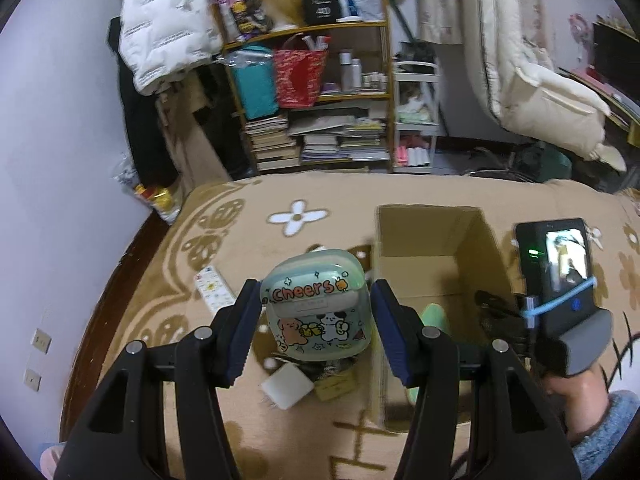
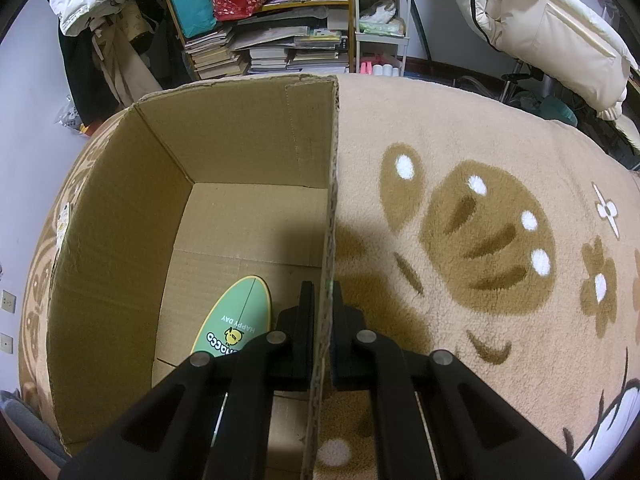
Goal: Organize rigid objects
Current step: 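Carry the Cheers case with the left tool and release it into the box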
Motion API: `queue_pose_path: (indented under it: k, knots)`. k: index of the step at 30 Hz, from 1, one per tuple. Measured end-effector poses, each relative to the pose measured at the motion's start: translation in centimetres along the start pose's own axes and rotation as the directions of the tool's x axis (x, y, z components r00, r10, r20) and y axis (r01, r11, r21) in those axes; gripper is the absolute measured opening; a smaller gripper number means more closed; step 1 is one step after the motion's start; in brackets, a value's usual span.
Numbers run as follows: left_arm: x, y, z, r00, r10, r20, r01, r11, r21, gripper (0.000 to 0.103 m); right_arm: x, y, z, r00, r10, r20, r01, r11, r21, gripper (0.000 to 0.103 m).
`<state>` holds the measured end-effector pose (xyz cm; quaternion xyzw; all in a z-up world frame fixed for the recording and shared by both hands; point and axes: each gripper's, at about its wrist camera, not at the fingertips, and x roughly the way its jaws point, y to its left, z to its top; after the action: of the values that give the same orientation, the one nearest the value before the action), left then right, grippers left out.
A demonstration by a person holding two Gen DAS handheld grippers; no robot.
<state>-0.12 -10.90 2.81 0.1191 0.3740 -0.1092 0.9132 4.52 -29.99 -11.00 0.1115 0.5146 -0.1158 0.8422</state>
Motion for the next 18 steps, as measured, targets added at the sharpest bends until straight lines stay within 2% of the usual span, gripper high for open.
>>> queue_pose_path:
  k: [4, 7, 11, 18]
  knots:
    - [0.1, -1.7, 0.0, 1.0, -0.028, -0.005, 0.028, 0.999, 0.024, 0.055, 0.0, 0.0, 0.0, 1.0, 0.0, 0.0, 0.0, 1.0, 0.0, 0.007]
    - [0.4, -2.8, -0.1, 0.997, -0.076, -0.013, 0.076, 0.997, 0.03, 0.055, 0.0, 0.0, 0.0, 1.0, 0.001, 0.0, -0.001, 1.0, 0.001, 0.007]
    - [1.1, -4.4, -0.4, 0.996, -0.092, -0.014, 0.092, 0.994, 0.059, 0.055, 0.0, -0.1, 0.0, 1.0, 0.0, 0.0, 0.0, 1.0, -0.001, 0.007]
    - [3.1, -4.9, -1.2, 0.985, -0.154, -0.081, 0.157, 0.987, 0.036, 0.055, 0.0, 0.5, -0.1, 1.0, 0.011, -0.001, -0.011, 1.0, 0.01, 0.007]
